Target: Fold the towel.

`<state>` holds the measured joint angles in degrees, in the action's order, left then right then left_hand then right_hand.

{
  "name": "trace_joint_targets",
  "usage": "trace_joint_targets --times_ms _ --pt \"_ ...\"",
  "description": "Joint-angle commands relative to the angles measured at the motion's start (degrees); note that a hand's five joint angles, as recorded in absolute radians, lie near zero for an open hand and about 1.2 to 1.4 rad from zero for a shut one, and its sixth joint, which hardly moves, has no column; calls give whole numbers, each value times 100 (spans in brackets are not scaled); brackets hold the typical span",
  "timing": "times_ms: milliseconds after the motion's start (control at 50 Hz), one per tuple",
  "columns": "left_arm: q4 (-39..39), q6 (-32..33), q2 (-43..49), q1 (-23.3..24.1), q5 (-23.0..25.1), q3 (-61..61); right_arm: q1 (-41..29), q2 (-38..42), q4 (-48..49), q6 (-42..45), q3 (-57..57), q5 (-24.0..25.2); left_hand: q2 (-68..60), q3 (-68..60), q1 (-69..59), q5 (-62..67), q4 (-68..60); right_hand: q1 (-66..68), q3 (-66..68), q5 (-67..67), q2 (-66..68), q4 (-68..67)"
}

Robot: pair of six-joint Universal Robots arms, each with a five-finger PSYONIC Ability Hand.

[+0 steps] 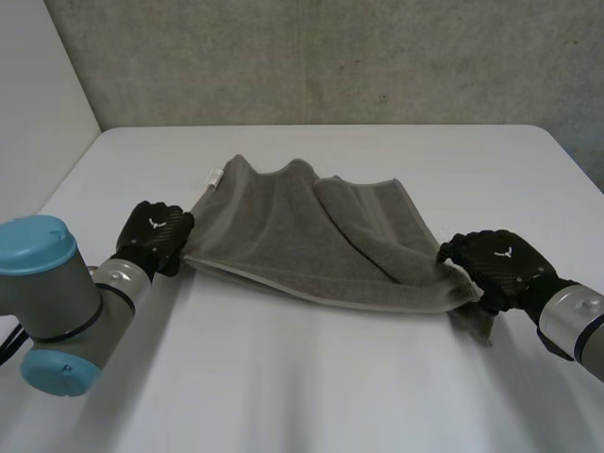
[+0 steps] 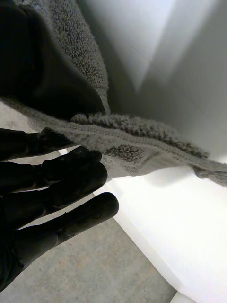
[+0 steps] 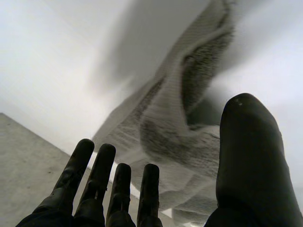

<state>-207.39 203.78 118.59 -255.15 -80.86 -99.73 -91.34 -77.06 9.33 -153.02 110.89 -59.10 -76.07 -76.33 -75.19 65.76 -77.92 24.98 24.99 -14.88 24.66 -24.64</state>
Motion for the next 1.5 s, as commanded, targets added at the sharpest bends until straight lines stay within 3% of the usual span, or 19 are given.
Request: trace_joint_targets --times_ms 20,160,380,420,540,580,680,720,780,900,1020,1160,1400,1500 --pt "58 -5 -37 -157 0 -3 107 138 236 -18 -6 -40 -393 -367 -481 424 -208 361 360 -371 393 -395" --pt "120 -5 -38 -193 0 -11 107 542 368 -570 -102 -40 -393 -367 -481 424 -208 1133 1132 -1143 1165 -1167" --pt "129 -5 -55 -184 -9 -20 72 771 350 -1195 -173 -49 -393 -367 -481 424 -208 1201 1200 -1211 1233 -1235" --pt "129 -5 -55 -193 -9 -11 81 771 359 -1195 -164 -49 -393 -367 -481 424 -208 1623 1621 -1632 1654 -1656" --pt "181 21 -134 -237 0 32 151 710 359 -1195 -330 -76 -393 -367 -481 424 -208 5493 5491 -5503 5524 -5527" --pt "225 65 -213 -272 9 32 186 683 315 -1187 -472 -93 -393 -367 -481 424 -208 5502 5501 -5512 5534 -5536" --pt "322 65 -802 -299 9 -3 204 121 104 -1125 -832 -84 -393 -367 -481 424 -208 5502 5501 -5512 5534 -5536" --pt "340 39 -1467 -290 9 -55 169 -614 -193 -1134 -1094 -15 -393 -367 -481 424 -208 5502 5501 -5512 5534 -5536" --pt "383 39 -2004 -246 18 -55 178 -1099 -658 -1134 -1437 47 -393 -367 -481 424 -208 5502 5501 -5512 5534 -5536" --pt "841 56 -2622 -237 35 -20 178 -1567 -1478 -1020 -2001 127 -393 -367 -481 424 -208 5502 5501 -5512 5534 -5536" --pt "1665 74 -2973 -298 403 85 186 -1769 -2418 -18 -2572 135 -393 -367 -481 424 -208 5502 5501 -5512 5534 -5536" --pt "1931 83 -2860 -334 808 120 73 -1393 -2919 1063 -2651 -5 -393 -367 -481 424 -208 5502 5501 -5512 5534 -5536" --pt "1966 91 -1453 -360 809 788 -253 59 -2761 1099 -3117 12 -393 -367 -481 424 -208 5502 5501 -5512 5534 -5536" --pt "1966 83 -802 -369 800 1360 -499 761 -2498 1090 -3696 -233 -393 -367 -481 424 -208 5502 5501 -5512 5534 -5536"
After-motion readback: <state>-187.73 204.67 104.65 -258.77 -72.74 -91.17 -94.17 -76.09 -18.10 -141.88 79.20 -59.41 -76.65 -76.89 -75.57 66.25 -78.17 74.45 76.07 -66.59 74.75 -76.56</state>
